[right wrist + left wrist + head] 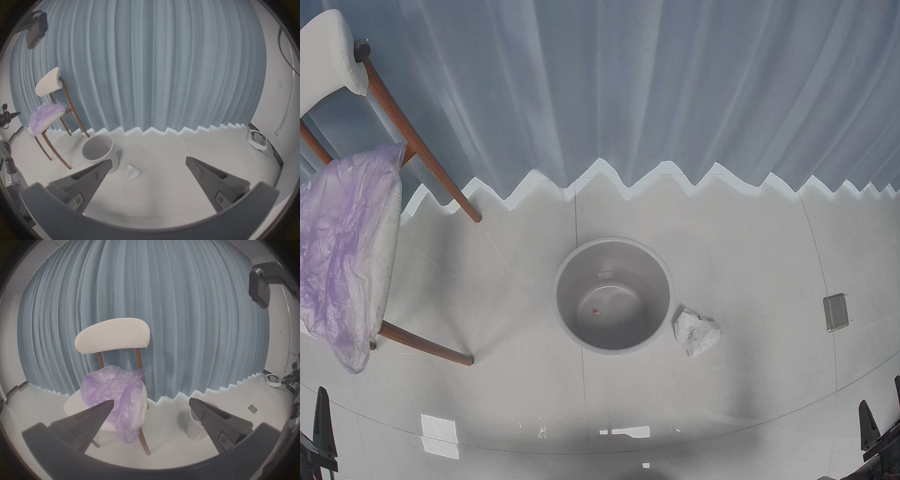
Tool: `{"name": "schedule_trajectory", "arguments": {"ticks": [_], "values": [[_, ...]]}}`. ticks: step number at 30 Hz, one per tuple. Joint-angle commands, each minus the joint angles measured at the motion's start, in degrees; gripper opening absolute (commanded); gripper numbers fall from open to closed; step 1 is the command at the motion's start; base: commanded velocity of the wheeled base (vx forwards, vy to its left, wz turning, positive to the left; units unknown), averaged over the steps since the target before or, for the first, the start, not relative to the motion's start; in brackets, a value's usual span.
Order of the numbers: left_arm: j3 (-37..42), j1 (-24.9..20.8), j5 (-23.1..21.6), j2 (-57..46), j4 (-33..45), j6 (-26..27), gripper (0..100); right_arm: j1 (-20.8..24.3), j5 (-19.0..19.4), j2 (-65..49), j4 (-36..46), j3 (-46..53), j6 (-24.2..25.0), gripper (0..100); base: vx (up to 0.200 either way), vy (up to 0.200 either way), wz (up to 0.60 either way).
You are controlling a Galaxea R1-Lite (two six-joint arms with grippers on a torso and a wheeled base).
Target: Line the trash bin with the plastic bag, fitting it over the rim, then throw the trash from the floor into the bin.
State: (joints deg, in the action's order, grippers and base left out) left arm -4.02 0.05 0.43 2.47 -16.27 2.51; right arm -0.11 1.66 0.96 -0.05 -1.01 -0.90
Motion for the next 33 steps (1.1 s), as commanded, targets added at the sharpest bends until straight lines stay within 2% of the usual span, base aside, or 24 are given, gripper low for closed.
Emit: {"name": "schedule_trajectory", "arguments": {"ticks": [1, 2, 5, 6, 9, 14, 15, 19, 31, 33], "values": [[-13.2, -2.7, 0.2, 17.7, 3.3, -0.2, 100, 0.0, 0.1, -1.0, 0.0, 1.0, 0.0, 100, 0.0, 0.0, 0.0], [-13.5, -2.8, 0.2, 18.2, 3.3, -0.2, 100, 0.0, 0.0, -1.0, 0.0, 1.0, 0.0, 100, 0.0, 0.0, 0.0], [-19.8, -2.2, 1.2, 28.1, 3.5, -0.3, 100, 0.0, 0.0, -1.0, 0.0, 1.0, 0.0, 100, 0.0, 0.0, 0.0], [-19.8, -2.2, 1.2, 28.1, 3.5, -0.3, 100, 0.0, 0.0, -1.0, 0.0, 1.0, 0.0, 100, 0.0, 0.0, 0.0], [-26.6, 0.8, 3.4, 37.2, 3.5, 0.3, 100, -0.1, 0.0, -1.0, 0.0, 1.0, 0.0, 100, 0.0, 0.0, 0.0], [-32.3, 7.4, 3.4, 47.5, 3.2, 1.7, 100, 0.0, 0.0, -1.0, 0.0, 1.0, 0.0, 100, 0.0, 0.0, 0.0], [-32.3, 7.4, 3.4, 47.5, 3.2, 1.7, 100, 0.0, 0.0, -1.0, 0.0, 1.0, 0.0, 100, 0.0, 0.0, 0.0], [-35.5, 14.7, 3.1, 54.9, 3.3, 5.0, 100, 0.0, 0.0, -1.0, 0.0, 1.0, -0.1, 100, 0.0, 0.0, 0.0], [-36.3, 14.9, 2.7, 63.8, 3.2, 5.1, 100, 0.0, 0.1, -1.0, 0.0, 1.0, -0.1, 100, 0.0, 0.0, 0.0], [-36.4, 14.8, 1.5, 66.3, 3.0, 5.2, 100, 0.0, 0.0, -1.0, 0.0, 1.0, -0.1, 100, 0.0, 0.0, 0.0]]}}
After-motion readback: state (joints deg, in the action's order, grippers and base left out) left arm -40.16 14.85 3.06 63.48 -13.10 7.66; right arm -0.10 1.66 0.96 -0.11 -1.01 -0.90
